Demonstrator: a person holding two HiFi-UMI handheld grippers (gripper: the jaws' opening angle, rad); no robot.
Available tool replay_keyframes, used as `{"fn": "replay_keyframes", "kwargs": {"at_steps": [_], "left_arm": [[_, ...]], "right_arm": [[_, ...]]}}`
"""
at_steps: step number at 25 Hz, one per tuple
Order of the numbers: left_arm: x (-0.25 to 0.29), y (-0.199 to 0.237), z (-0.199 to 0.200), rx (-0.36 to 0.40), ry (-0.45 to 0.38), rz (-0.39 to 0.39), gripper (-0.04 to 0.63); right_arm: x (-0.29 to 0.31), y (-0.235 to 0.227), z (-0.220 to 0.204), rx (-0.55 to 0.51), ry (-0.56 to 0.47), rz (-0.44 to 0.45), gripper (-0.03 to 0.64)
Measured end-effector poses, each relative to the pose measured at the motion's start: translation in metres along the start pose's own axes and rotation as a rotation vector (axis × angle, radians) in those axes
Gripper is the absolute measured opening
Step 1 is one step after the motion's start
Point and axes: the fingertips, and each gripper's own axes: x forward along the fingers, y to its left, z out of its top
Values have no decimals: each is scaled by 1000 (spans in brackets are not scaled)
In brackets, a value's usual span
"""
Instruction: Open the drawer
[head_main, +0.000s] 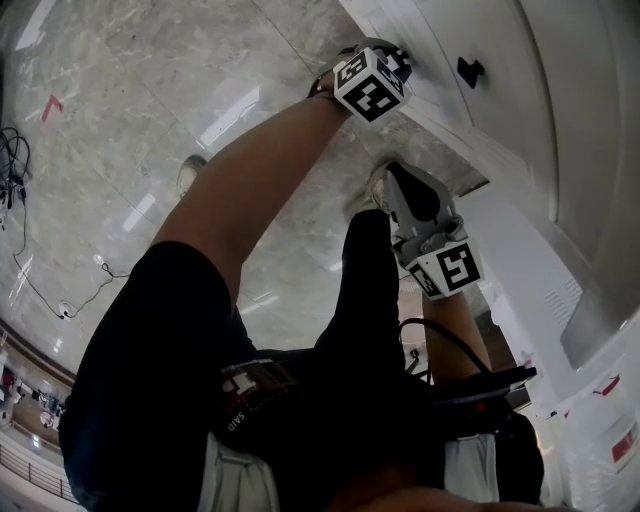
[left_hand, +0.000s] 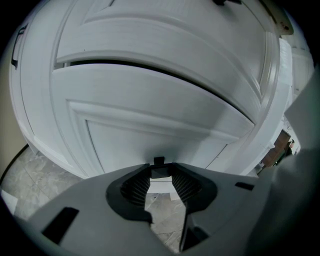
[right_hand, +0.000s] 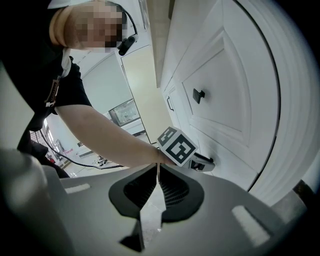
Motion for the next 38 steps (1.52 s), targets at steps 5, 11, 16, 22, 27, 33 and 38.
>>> {"fn": "replay_keyframes", "kwargs": {"at_steps": [5,11,16,22,27,33,38], "left_arm": [[-7,0,-11,-11,18,-15,137],[-17,1,-27,-11,37,-24,137],[-22,0,-31,10,39,-34,137],[-30,-2,-39,14,55,-37,137],[-38,-3,-48,10,67,-40,137],[-50,-3,-59,7,79,-37,137],[-59,-4,-68,9,92,-39,137]], "right_arm": [[1,-2,2,-1,5,4,-9],[9,5,4,-4,8,23,-9],[13,10,2,-5,10,34,-9],[12,9,0,0,10,30,-9],[13,11,-2,3,12,35,-9],[17,17,-2,2,12,44,-9],[19,20,0,-1,11,44,-9]]}}
